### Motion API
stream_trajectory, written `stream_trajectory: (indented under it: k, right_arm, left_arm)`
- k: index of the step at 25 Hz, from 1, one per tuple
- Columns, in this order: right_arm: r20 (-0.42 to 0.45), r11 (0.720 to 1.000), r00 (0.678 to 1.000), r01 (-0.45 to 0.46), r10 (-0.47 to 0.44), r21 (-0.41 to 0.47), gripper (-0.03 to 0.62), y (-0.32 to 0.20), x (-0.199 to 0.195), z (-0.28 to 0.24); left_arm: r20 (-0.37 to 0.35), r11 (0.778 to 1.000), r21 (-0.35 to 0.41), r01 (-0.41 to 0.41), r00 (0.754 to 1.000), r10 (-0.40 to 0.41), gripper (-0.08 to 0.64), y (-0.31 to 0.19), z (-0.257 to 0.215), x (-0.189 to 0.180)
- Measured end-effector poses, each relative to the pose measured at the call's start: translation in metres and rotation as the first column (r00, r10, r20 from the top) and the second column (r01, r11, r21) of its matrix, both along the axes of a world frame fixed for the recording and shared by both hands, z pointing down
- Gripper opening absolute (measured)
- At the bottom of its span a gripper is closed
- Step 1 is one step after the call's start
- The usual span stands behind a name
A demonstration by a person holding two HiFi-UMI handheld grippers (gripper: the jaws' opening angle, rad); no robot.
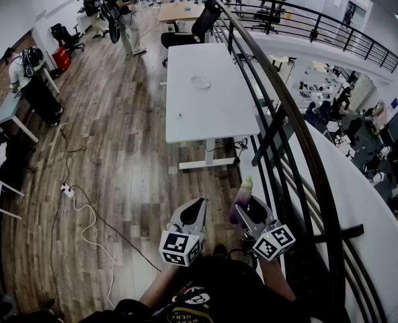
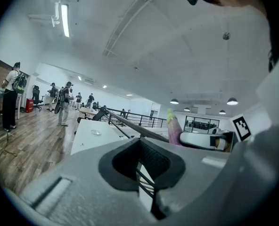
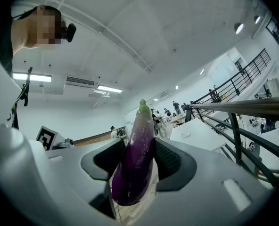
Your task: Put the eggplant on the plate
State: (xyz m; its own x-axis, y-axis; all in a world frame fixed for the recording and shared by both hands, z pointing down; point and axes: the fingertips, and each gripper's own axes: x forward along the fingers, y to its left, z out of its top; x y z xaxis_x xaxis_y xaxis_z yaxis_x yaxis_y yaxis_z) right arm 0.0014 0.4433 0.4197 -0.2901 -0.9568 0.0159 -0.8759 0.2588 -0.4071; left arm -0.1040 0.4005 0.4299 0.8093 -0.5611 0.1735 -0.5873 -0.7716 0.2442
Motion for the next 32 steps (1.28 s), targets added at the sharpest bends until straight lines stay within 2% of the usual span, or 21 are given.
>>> stream_trajectory:
  k: [12, 19, 24, 28, 32]
  right_arm:
    - [0.007, 1.0, 1.0, 0.002, -0.001, -0.007, 0.22, -0.002, -0.007, 0.005]
    - [0.003, 1.0, 1.0, 0.008, -0.008, -0.024, 0.219, -0.012, -0.02, 0.012]
    - [0.009, 0.999, 1.0, 0.022, -0.021, -0.038, 0.219, -0.023, -0.038, 0.015]
    - [0.042, 0.999, 0.999, 0.019, -0.017, -0.042, 0.219, -0.031, -0.041, 0.02]
    - [0.047, 0.998, 0.998, 0.039, -0.036, -0.058, 0.219, -0.049, -0.033, 0.025]
  left_arm:
    - [0.008, 1.0, -0.002, -0.021, 1.0, 0.021, 0.005, -0.001, 0.006, -0.002]
    - [0.002, 1.0, -0.021, -0.014, 1.0, 0.014, 0.005, -0.009, 0.013, -0.018]
    - [-0.047, 0.997, -0.082, 0.015, 0.999, -0.019, 0.005, -0.024, 0.017, -0.04]
    - [-0.014, 0.997, -0.075, -0.003, 1.0, 0.002, 0.005, -0.032, 0.023, -0.044]
    - [-0.008, 0.998, -0.059, -0.011, 1.0, 0.01, 0.005, -0.049, 0.026, -0.029]
